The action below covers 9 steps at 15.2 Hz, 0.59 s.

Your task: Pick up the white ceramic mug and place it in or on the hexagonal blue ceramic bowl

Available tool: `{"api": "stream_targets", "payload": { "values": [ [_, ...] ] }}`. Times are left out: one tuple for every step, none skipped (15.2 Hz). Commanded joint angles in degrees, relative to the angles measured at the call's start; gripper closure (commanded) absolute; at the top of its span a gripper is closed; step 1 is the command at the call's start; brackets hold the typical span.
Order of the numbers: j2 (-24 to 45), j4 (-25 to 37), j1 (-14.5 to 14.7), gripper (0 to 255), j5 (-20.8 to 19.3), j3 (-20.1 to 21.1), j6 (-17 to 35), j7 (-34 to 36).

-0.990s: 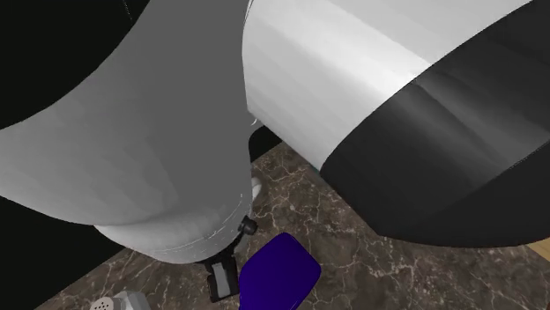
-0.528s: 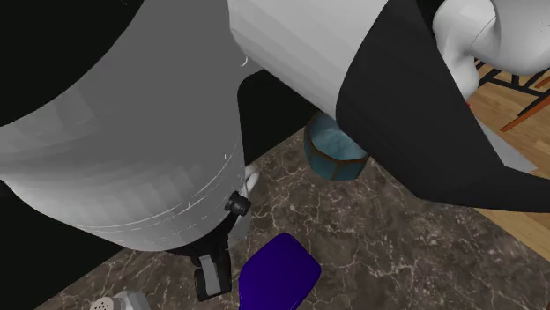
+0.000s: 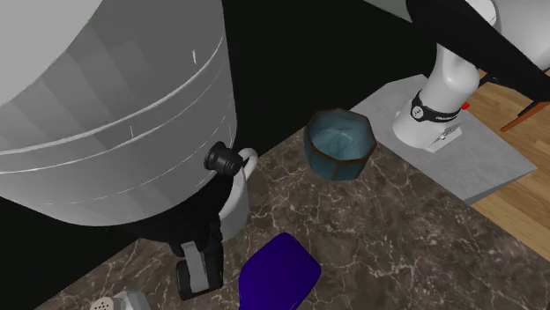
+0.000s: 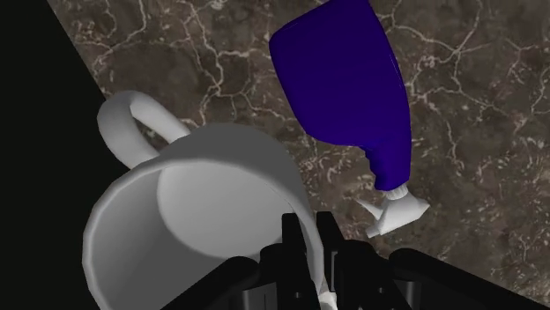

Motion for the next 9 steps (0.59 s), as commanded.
{"api": "stream_targets", "payload": {
  "values": [
    [0.0, 1.4, 0.0, 255, 0.0, 0.0, -1.4, -0.2],
    [0.0, 2.3, 0.1, 255, 0.0, 0.0, -2.3, -0.3],
    [0.1, 3.2, 0.2, 255, 0.0, 0.0, -3.1, -0.3],
    [0.3, 4.2, 0.2, 255, 0.0, 0.0, -3.9, -0.4],
    [0.3, 4.6, 0.3, 255, 0.0, 0.0, -4.3, -0.4],
    [-2.9, 0.0, -0.4, 255, 0.6, 0.2, -2.8, -0.5],
    [-5.9, -4.3, -1.0, 255, 1.2, 0.4, -1.5, -0.6],
    [-8.7, -8.2, -1.6, 255, 1.8, 0.5, -0.3, -0.8],
    [-11.4, -11.8, -2.0, 255, 2.4, 0.5, 0.7, -1.0]
  ]
}}
